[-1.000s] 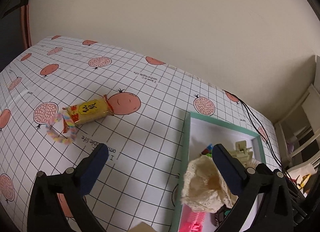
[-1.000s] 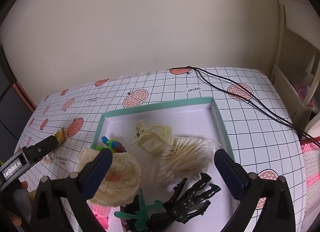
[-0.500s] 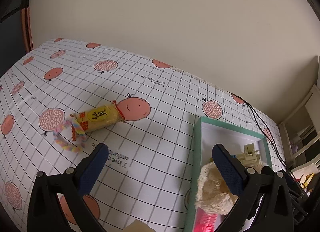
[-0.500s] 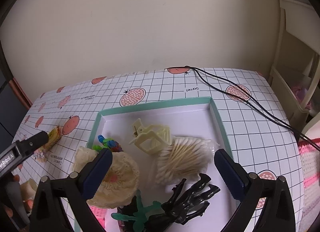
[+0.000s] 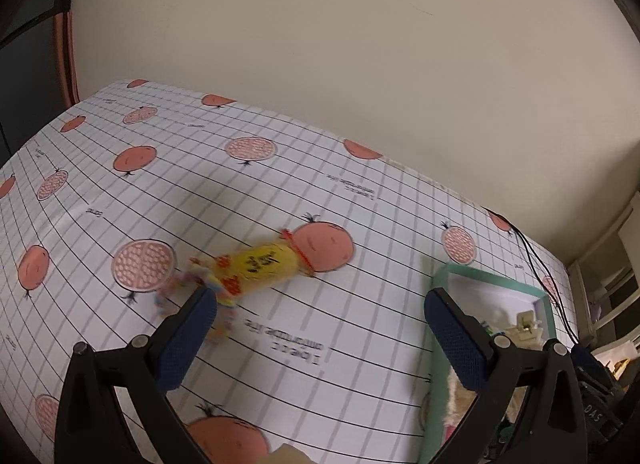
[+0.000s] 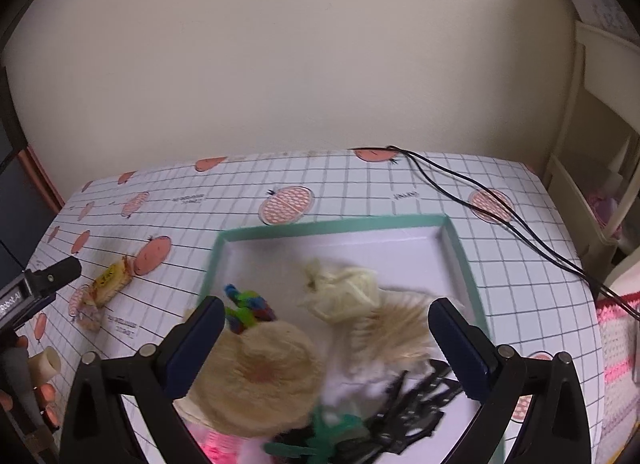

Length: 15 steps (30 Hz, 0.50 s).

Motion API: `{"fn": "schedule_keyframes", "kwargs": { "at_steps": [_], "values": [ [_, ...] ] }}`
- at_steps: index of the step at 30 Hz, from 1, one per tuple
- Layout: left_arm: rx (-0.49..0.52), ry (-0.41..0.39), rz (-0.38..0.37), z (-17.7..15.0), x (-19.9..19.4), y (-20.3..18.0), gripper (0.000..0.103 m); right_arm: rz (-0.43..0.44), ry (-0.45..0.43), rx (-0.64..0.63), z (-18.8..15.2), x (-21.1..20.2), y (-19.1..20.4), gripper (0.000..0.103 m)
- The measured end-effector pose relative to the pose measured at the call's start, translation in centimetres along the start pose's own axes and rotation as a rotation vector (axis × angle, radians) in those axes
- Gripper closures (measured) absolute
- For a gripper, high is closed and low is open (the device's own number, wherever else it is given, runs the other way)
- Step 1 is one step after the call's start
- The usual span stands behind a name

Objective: Organize objects
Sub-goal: 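Move the left tool to the pastel bracelet while the right tool moves to the yellow snack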

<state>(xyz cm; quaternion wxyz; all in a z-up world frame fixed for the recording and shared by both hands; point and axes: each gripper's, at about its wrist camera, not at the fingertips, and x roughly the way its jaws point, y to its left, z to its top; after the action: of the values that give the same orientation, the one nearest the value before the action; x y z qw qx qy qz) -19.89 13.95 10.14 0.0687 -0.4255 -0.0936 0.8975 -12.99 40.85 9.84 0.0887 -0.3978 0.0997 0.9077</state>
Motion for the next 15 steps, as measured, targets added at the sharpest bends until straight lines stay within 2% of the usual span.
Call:
{"fn": "schedule_keyframes", "kwargs": {
  "at_steps": [15],
  "values": [
    [-0.131,-0.04,0.061,2.7,-1.0,9.8,0.0,0.116,-0.045,-0.09,1.6,-0.4,9.6,0.0]
  ]
}}
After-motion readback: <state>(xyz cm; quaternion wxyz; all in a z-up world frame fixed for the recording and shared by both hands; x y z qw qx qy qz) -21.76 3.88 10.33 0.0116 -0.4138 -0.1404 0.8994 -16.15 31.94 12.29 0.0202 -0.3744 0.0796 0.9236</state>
